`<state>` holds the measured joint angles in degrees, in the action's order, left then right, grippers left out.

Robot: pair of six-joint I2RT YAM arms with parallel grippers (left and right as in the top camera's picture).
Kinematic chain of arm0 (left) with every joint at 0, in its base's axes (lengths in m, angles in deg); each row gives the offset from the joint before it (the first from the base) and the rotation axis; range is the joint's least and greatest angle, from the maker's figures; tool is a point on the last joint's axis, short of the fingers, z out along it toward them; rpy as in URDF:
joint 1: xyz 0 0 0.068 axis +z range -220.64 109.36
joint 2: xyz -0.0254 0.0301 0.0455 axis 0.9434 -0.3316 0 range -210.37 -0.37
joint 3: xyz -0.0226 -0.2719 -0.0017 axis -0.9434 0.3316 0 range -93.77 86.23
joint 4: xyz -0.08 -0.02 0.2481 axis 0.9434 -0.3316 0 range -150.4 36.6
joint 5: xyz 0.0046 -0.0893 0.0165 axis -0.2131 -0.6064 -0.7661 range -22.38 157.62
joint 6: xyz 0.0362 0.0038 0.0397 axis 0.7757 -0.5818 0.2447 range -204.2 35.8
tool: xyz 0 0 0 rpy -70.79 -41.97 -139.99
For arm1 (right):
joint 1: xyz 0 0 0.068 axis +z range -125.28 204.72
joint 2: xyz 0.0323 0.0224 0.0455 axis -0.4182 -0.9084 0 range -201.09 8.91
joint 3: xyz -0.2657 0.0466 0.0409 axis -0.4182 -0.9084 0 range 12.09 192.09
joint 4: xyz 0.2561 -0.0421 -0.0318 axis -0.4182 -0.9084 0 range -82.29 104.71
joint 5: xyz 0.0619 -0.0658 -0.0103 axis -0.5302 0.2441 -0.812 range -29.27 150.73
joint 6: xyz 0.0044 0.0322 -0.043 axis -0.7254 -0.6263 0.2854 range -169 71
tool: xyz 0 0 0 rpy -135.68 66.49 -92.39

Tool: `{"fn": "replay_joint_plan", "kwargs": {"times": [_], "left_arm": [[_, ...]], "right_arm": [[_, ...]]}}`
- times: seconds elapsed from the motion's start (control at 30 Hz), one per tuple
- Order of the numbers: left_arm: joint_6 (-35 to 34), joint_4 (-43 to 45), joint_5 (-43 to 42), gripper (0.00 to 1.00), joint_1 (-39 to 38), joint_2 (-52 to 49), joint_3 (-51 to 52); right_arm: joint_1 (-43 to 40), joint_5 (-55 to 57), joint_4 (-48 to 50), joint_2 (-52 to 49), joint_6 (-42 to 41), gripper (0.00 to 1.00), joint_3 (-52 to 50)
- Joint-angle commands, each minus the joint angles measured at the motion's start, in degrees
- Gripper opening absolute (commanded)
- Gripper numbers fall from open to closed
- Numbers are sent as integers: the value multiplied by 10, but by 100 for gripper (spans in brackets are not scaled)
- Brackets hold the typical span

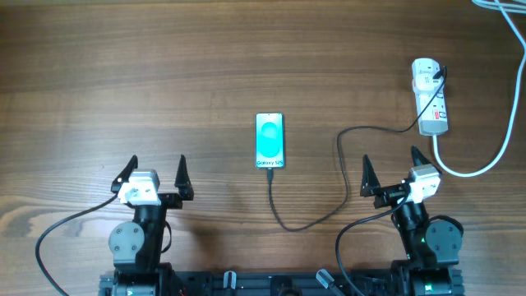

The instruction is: Plug charger to phone and switch on socket

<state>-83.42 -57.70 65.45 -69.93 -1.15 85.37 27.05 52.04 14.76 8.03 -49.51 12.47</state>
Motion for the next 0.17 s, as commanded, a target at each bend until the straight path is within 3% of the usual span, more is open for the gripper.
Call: {"fn": "replay_joint_plan", "kwargs": {"times": [0.0, 0.13], "left_arm": [[-6, 0, 1, 100, -3, 6, 5], [-6, 0, 1, 100, -3, 6, 5]], "right_arm": [[3, 8, 3, 5, 4, 100, 0], [3, 8, 3, 5, 4, 100, 0]]}}
